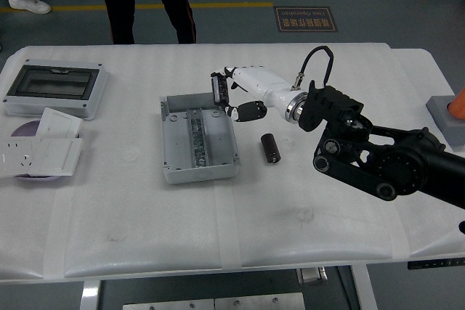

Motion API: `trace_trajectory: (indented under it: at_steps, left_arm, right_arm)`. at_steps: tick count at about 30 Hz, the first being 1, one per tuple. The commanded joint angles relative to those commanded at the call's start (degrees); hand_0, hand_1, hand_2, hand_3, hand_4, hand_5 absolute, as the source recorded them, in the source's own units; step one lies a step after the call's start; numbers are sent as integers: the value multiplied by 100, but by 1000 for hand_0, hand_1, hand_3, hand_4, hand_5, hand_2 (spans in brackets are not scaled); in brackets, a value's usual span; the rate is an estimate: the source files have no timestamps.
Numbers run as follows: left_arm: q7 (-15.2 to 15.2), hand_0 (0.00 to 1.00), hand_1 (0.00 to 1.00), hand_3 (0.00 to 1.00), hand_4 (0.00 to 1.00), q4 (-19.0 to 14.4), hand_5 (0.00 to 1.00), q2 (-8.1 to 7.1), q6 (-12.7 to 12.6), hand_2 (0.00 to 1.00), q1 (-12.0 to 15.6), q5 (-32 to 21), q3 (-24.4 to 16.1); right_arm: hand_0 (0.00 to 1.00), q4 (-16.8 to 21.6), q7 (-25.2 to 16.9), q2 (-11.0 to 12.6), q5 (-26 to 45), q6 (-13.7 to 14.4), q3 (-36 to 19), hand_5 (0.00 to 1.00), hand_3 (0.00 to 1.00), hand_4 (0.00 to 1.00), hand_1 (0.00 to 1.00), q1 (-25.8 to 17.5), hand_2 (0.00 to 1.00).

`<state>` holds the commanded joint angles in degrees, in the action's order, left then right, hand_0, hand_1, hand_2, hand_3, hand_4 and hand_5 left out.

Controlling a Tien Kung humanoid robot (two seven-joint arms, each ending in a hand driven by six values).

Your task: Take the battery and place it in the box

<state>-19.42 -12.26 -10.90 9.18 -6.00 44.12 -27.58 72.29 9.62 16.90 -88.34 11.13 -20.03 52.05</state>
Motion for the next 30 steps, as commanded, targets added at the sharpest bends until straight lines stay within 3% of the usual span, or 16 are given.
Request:
trace_trajectory:
  at_steps: [5,6,11,12,17,19,24,30]
  left_arm:
    - [-10,551,655,551,454,1,464,-4,12,583,1,-5,0]
    - [-12,550,655,549,455,1,465,-5,12,579,2,-6,-1]
    - [-21,550,655,549,455,-1,465,-9,14,579,11,-13,0]
    - [-20,550,654,547,455,-2,463,-9,14,577,10,-22,8]
    - [-8,550,654,547,455,1,463,-14,21,577,-6,-65,46]
    - [-6,550,654,547,452,2,458,-15,24,576,-12,-73,53]
    - [-7,550,654,546,451,4,451,-13,27,570,-14,-71,45]
    - [-10,550,653,545,450,4,446,-28,22,567,-6,-62,20]
  right_arm:
    - [853,-147,-9,-222,-80,-17,192,160,756,428,688,-118,756]
    - [870,-192,2,-239,-108,-26,263,283,860,635,730,-129,807]
    - [870,-319,25,-269,-257,-18,526,283,860,635,730,-157,807]
    - [998,-331,26,-271,-280,-15,567,394,998,860,945,-156,998]
    - [998,-368,33,-253,-321,-19,707,394,998,860,945,-139,998]
    - [998,-372,27,-227,-304,-20,743,423,998,902,990,-131,998]
    - [998,-275,22,32,-286,-30,734,449,998,927,998,-73,998]
    - [998,-262,125,651,-336,-270,893,455,998,930,991,129,998]
